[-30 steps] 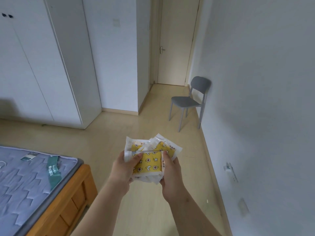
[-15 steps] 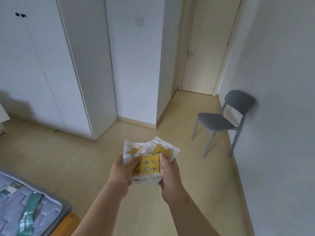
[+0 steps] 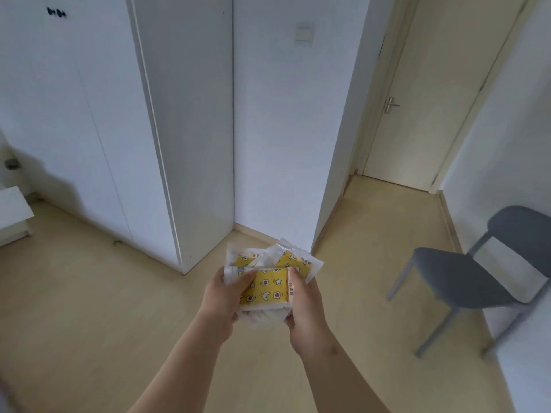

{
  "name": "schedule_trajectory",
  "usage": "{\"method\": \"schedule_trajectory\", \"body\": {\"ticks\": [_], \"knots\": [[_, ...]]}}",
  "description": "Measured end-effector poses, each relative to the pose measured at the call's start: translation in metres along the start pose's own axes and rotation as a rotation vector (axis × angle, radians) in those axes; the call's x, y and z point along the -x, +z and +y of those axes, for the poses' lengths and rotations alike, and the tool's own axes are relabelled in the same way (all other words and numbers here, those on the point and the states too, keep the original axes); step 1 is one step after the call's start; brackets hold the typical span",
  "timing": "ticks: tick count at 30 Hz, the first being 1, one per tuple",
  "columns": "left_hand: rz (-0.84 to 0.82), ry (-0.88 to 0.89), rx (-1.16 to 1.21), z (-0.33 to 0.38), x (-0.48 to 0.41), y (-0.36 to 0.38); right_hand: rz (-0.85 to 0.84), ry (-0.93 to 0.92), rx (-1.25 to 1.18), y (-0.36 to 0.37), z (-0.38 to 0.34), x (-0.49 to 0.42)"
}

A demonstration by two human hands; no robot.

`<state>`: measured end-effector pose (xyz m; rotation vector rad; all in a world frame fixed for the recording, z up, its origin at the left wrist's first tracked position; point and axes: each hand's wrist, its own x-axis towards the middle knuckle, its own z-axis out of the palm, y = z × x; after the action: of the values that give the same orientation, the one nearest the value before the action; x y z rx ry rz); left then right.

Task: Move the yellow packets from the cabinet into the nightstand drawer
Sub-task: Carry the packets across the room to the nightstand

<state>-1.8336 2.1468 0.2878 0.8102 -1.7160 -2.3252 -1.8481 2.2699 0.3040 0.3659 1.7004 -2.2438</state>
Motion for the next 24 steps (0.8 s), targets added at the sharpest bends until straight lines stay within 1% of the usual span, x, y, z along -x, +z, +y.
{"method": "schedule_trajectory", "body": {"ticks": [4,8,16,21,24], "knots": [[0.095,0.002,0.009,0.027,-0.073,-0.019,-0.063,0.057,0.033,0.055,-0.009,-0.07],[0.209,0.022,0.047,0.053,-0.145,-0.041,-0.177,0.091,0.073,0.115,-0.017,-0.14],[0.493,0.097,0.179,0.125,-0.29,-0.088,-0.467,0.153,0.158,0.259,-0.036,-0.289],[0.705,0.089,0.236,0.154,-0.335,-0.151,-0.636,0.23,0.307,0.356,-0.014,-0.331],[0.793,0.086,0.272,0.165,-0.357,-0.197,-0.708,0.255,0.4,0.414,0.006,-0.343]]}}
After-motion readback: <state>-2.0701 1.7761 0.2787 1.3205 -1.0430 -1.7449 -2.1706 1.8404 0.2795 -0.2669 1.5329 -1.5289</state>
